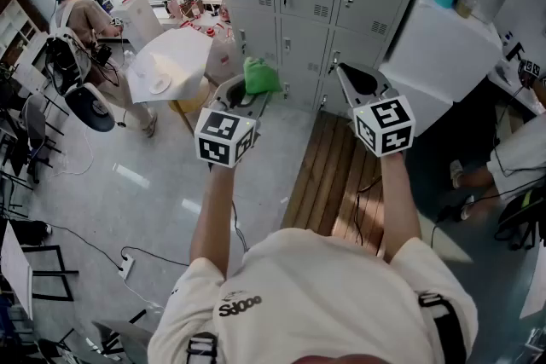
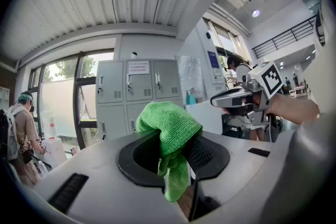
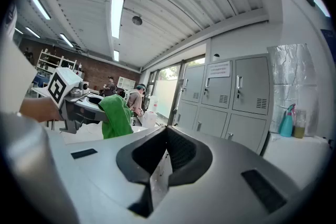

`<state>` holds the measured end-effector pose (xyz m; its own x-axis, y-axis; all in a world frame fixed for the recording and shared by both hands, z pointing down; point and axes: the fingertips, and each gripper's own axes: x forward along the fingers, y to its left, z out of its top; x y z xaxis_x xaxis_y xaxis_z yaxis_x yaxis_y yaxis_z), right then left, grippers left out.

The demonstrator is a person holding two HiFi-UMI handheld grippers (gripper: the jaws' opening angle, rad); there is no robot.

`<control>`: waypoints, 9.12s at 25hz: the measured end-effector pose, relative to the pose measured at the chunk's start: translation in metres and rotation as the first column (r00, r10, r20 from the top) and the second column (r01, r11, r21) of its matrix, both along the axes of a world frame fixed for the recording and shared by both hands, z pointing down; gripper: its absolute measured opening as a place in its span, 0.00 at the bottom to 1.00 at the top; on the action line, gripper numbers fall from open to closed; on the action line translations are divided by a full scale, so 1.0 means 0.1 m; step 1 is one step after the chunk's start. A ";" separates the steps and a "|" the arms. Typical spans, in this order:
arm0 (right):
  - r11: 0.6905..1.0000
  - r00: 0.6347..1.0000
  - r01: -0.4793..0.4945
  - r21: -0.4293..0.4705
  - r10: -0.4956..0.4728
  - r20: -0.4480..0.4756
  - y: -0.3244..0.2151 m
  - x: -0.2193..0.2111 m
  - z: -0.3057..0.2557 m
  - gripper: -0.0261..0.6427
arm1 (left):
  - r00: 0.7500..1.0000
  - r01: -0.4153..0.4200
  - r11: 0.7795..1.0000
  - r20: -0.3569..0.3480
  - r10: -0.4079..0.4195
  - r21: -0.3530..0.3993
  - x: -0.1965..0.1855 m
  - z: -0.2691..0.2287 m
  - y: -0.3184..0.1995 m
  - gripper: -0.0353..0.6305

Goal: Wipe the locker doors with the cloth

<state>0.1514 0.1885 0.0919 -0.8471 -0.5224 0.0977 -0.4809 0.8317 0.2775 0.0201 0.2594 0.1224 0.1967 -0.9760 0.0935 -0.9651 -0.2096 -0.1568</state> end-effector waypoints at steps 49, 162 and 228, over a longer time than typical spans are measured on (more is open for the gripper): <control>0.987 0.999 0.035 -0.157 -0.033 0.016 -3.85 -1.11 0.82 0.05 | 0.988 0.140 0.980 -0.048 -0.148 -0.141 -1.39 0.77 -3.75 0.22; 0.856 0.867 -0.496 -0.147 0.479 -0.133 -5.78 -0.76 5.69 0.05 | 0.983 -0.122 0.829 -0.181 0.025 -0.546 -0.95 7.51 -7.12 0.22; 0.915 0.918 -0.385 -0.120 0.367 -0.148 -5.29 -2.04 3.66 0.05 | 0.985 0.098 0.920 -0.096 -0.145 -0.380 -2.65 4.60 -6.92 0.22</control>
